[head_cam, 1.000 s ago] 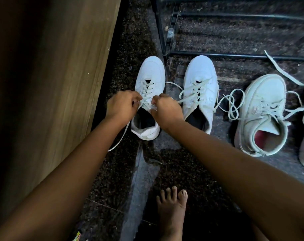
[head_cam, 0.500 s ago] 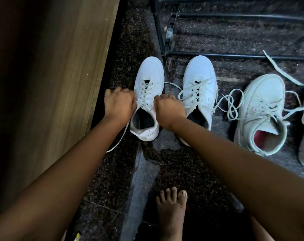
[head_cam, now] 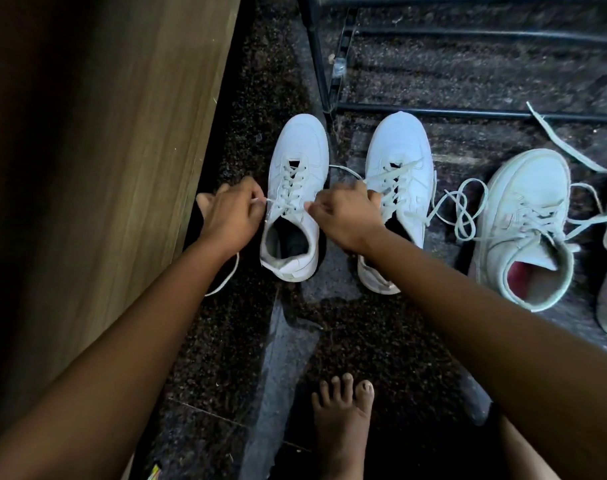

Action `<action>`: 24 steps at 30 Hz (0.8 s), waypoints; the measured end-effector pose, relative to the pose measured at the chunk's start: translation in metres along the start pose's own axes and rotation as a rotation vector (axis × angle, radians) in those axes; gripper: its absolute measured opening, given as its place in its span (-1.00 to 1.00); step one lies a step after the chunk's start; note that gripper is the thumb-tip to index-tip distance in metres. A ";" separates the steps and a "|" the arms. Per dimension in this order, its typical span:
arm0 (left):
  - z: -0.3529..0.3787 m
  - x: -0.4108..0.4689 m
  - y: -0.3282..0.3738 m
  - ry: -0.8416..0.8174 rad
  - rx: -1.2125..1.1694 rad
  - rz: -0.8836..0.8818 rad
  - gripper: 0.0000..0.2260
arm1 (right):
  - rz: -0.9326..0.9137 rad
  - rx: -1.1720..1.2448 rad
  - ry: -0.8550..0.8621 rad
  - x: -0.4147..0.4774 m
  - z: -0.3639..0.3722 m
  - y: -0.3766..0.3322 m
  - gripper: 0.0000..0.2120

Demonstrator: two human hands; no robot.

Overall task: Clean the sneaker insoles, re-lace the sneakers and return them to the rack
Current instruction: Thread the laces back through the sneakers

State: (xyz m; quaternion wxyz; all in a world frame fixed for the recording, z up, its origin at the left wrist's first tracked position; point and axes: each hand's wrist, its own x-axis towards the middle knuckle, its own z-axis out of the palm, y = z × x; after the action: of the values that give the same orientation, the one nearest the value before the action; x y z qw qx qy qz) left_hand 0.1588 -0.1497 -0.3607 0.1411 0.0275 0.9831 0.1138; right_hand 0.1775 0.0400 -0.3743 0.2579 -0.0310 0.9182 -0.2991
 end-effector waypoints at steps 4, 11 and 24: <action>-0.013 -0.006 0.006 0.019 -0.122 -0.073 -0.72 | -0.189 0.508 0.205 0.006 0.004 -0.006 -0.73; -0.028 -0.016 0.023 0.022 -0.757 -0.078 -0.78 | -0.236 1.095 0.185 0.006 -0.004 -0.031 -0.79; -0.043 -0.022 0.050 0.071 -1.206 0.069 -0.86 | -0.342 1.236 0.291 0.004 -0.018 -0.044 -0.77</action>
State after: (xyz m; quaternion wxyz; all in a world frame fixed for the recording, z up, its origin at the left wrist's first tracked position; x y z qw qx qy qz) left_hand 0.1690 -0.1119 -0.3029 0.0952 -0.0294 0.7477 0.6565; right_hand 0.1608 0.0127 -0.3385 0.0504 0.0179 0.5848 -0.8094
